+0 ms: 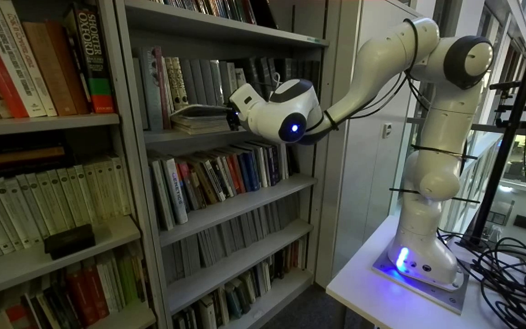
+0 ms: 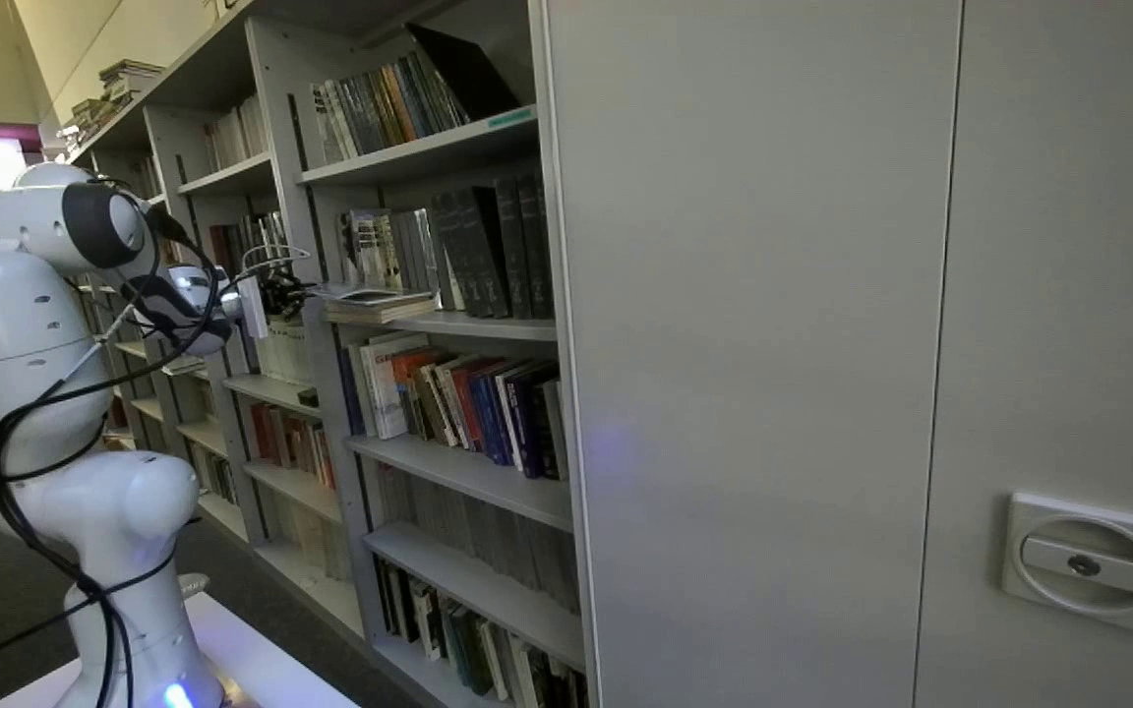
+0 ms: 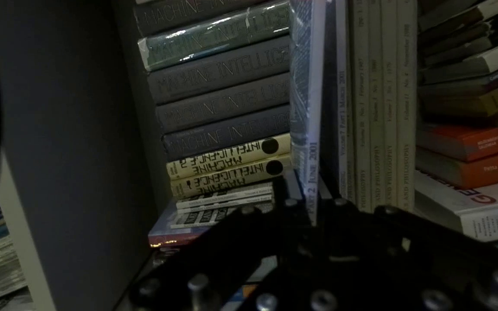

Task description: Remove the thin books from the shelf and stack them neatly

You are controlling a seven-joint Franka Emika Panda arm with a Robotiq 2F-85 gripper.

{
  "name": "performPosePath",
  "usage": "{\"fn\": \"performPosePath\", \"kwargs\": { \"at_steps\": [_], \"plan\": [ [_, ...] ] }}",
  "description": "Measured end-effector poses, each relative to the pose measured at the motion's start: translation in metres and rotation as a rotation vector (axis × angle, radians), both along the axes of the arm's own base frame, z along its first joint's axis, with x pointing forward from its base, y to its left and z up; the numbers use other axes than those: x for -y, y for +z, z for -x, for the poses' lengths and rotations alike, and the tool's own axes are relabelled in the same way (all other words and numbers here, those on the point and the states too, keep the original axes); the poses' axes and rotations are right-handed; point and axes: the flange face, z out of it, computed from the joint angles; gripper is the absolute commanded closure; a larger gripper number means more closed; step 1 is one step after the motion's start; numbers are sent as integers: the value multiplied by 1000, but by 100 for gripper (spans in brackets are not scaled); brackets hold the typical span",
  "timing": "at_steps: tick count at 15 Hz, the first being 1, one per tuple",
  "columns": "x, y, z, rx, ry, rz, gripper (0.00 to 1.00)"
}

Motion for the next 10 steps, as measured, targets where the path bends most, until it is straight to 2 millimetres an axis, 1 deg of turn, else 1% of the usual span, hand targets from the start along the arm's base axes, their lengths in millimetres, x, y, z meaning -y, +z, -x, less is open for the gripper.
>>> {"fn": "performPosePath", "kwargs": {
  "at_steps": [2,5,10],
  "plan": [
    [-9,-5,-9,4,-1,34,98],
    [-21,-3,-22,14,-3,78,98],
    [-32,11,-37,25,-3,129,98]
  ]
}}
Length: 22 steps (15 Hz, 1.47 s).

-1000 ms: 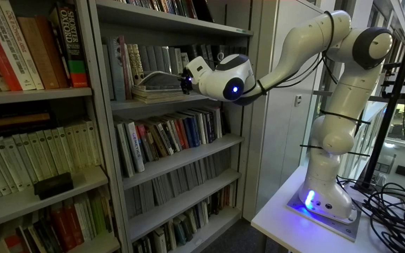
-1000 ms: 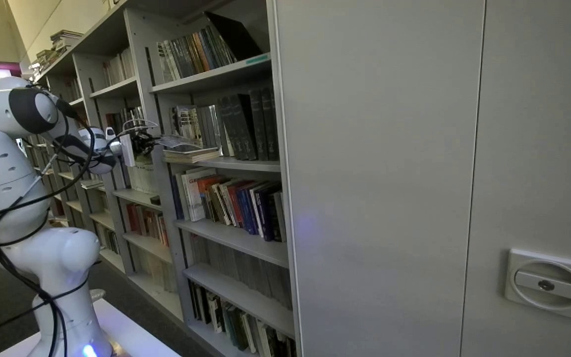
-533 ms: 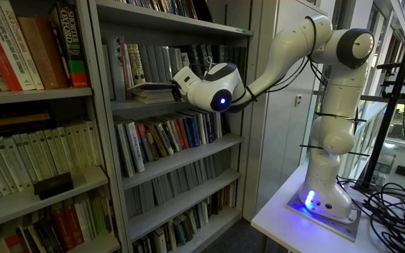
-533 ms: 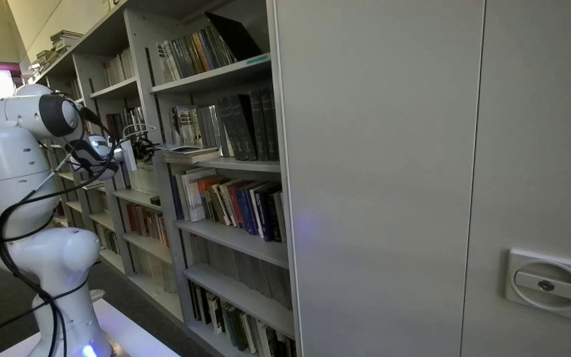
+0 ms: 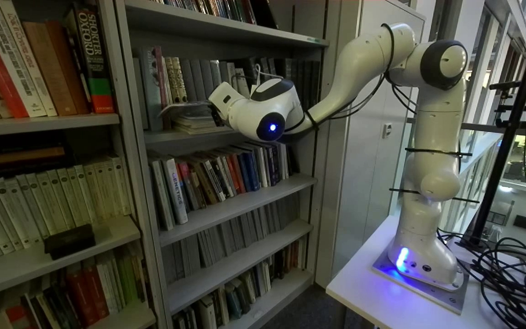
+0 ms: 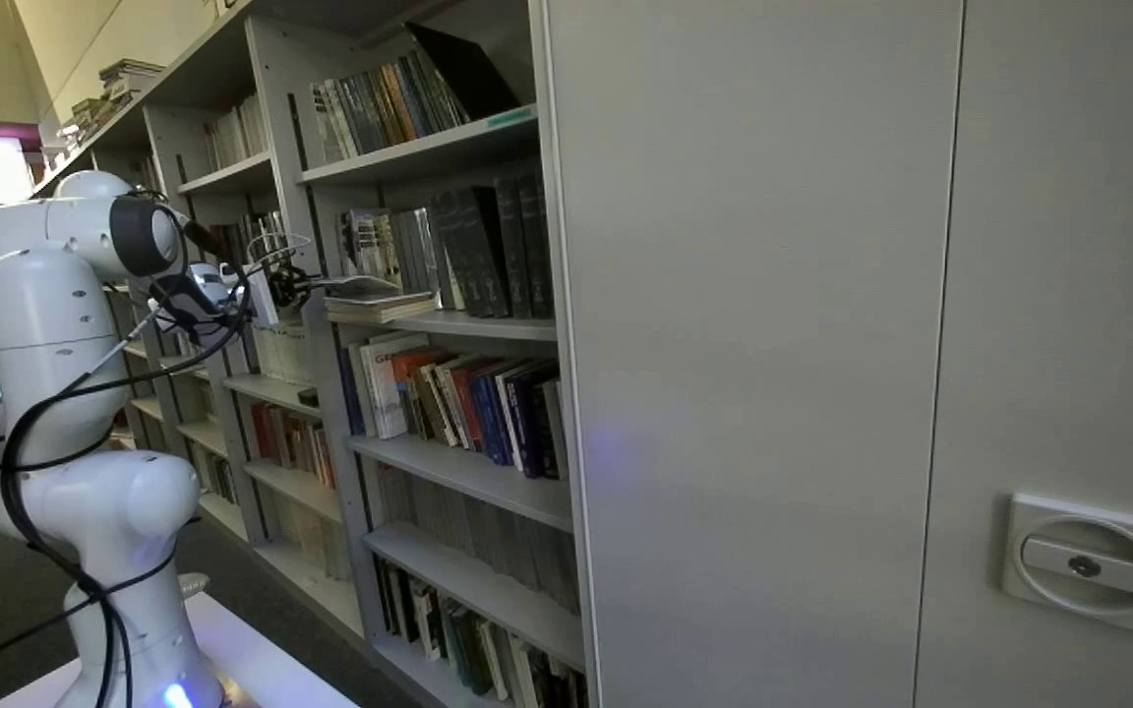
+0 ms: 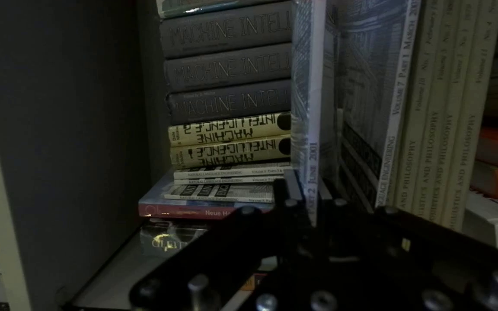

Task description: Remove the thin books from the shelf and stack them neatly

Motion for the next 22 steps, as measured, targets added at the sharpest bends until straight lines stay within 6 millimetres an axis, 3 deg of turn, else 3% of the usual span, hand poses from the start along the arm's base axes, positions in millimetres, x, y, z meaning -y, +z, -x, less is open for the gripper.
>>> {"fn": "performPosePath", "kwargs": {
  "at_steps": [6,13,17,22],
  "plan": [
    [5,18,-11,12,-29,25,98],
    [36,38,-38,43,-118,12,98],
    [49,42,-49,50,-151,9,98],
    [52,42,-51,48,-158,19,98]
  ]
}}
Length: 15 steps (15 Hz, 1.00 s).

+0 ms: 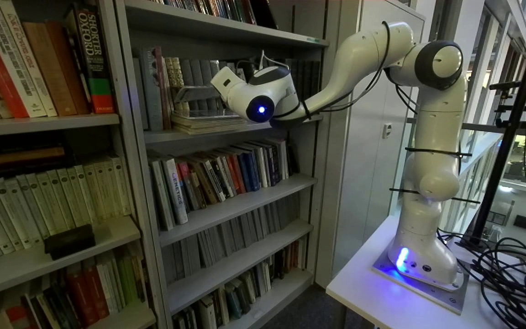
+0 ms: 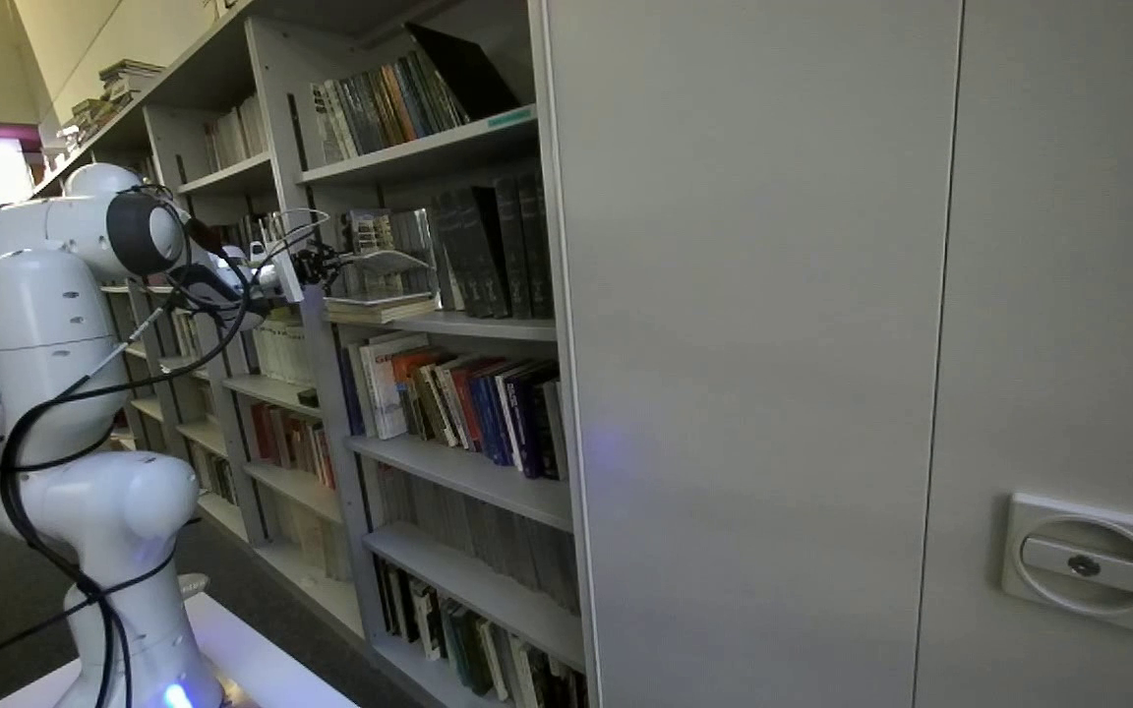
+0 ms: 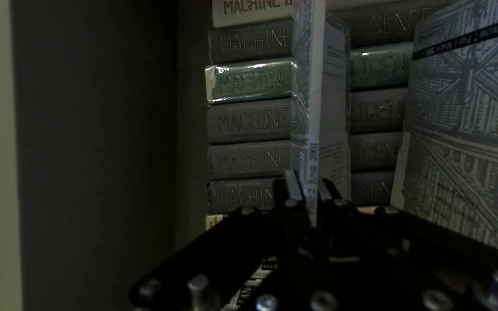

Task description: Remove the thin books from the shelf and stack them neatly

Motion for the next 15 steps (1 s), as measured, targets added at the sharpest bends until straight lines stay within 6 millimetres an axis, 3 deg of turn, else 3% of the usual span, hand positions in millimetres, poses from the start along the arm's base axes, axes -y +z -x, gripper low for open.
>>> {"fn": "performPosePath", "kwargs": {
  "at_steps": [2,4,10,14,15],
  "plan": [
    [0,0,0,-5,-2,14,98],
    [0,0,0,-10,-5,29,69],
    [-3,-4,1,-34,-9,60,22],
    [-6,-4,4,-39,-4,61,13],
    [-7,-5,5,-41,-3,61,19]
  ]
}}
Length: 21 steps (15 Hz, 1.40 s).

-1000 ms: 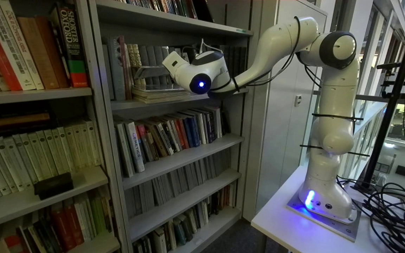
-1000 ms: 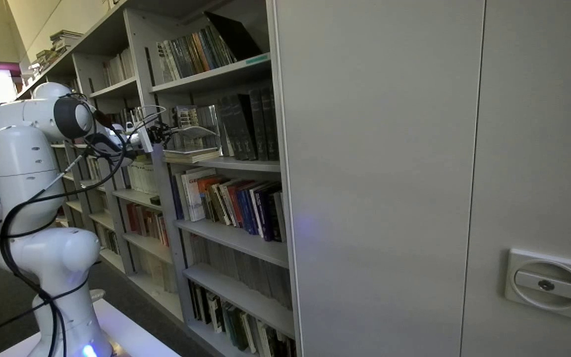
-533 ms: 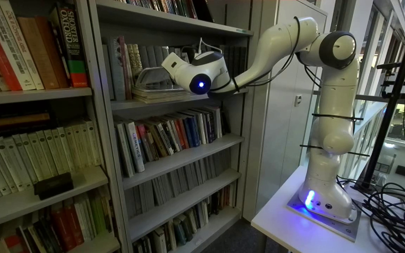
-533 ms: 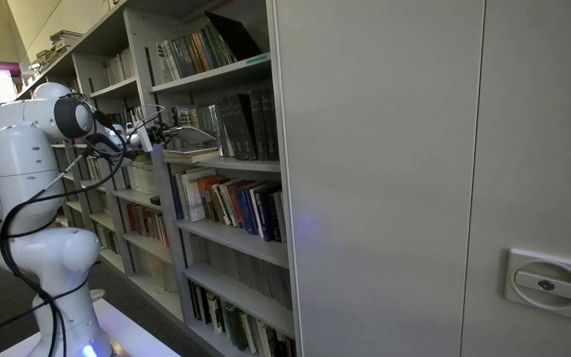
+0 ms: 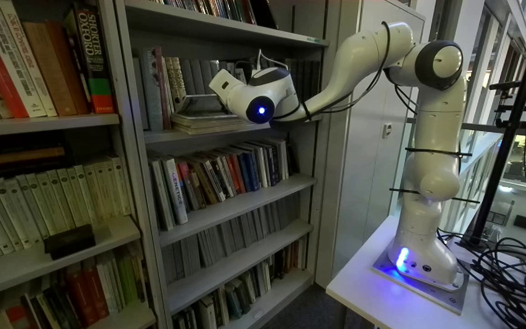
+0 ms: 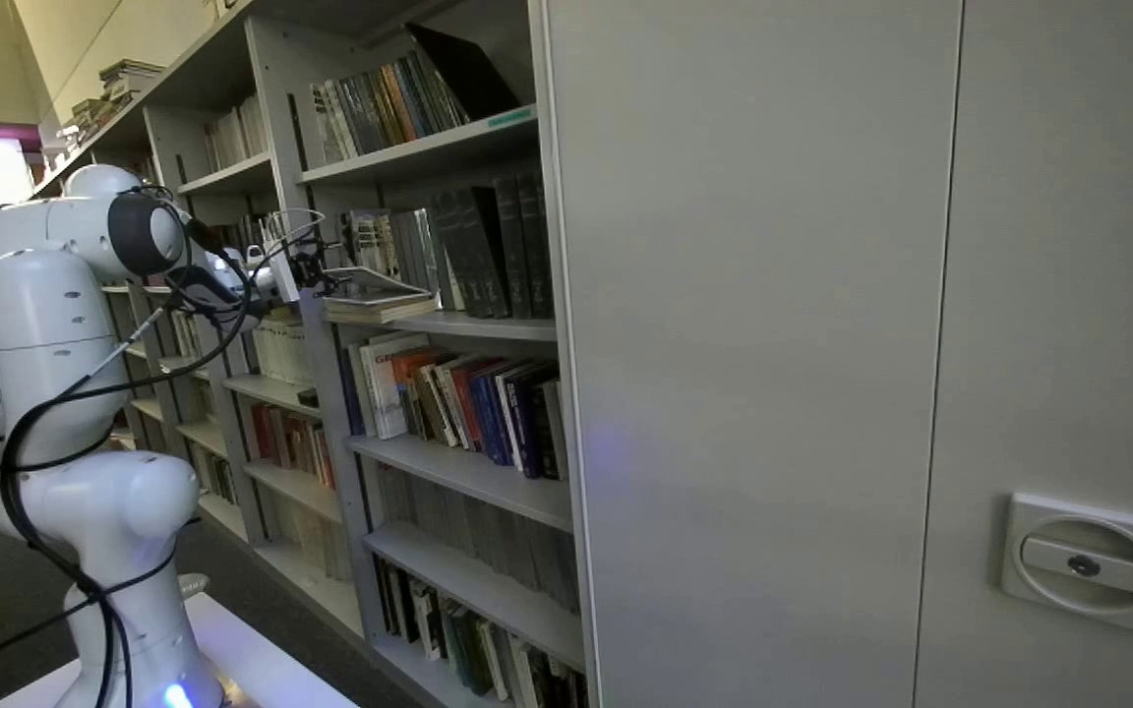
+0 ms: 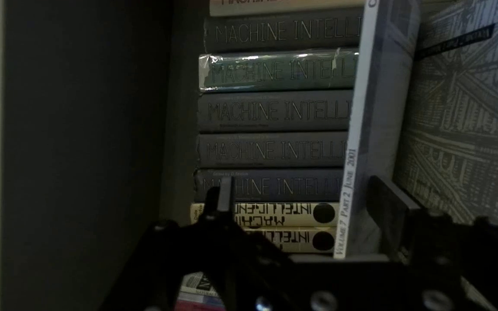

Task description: Remove the thin books from the shelf and stack them neatly

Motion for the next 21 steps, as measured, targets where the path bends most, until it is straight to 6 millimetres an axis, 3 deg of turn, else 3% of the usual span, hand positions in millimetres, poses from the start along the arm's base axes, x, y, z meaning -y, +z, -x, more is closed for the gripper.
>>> {"fn": "performPosePath", "kwargs": {
  "at_steps": [5,10,15,21],
  "plan": [
    [-2,-5,4,-30,-5,2,4],
    [4,-10,15,-71,-23,4,7],
    [21,11,39,-82,-54,-23,0],
    [33,32,63,-135,-91,-82,5]
  ]
}}
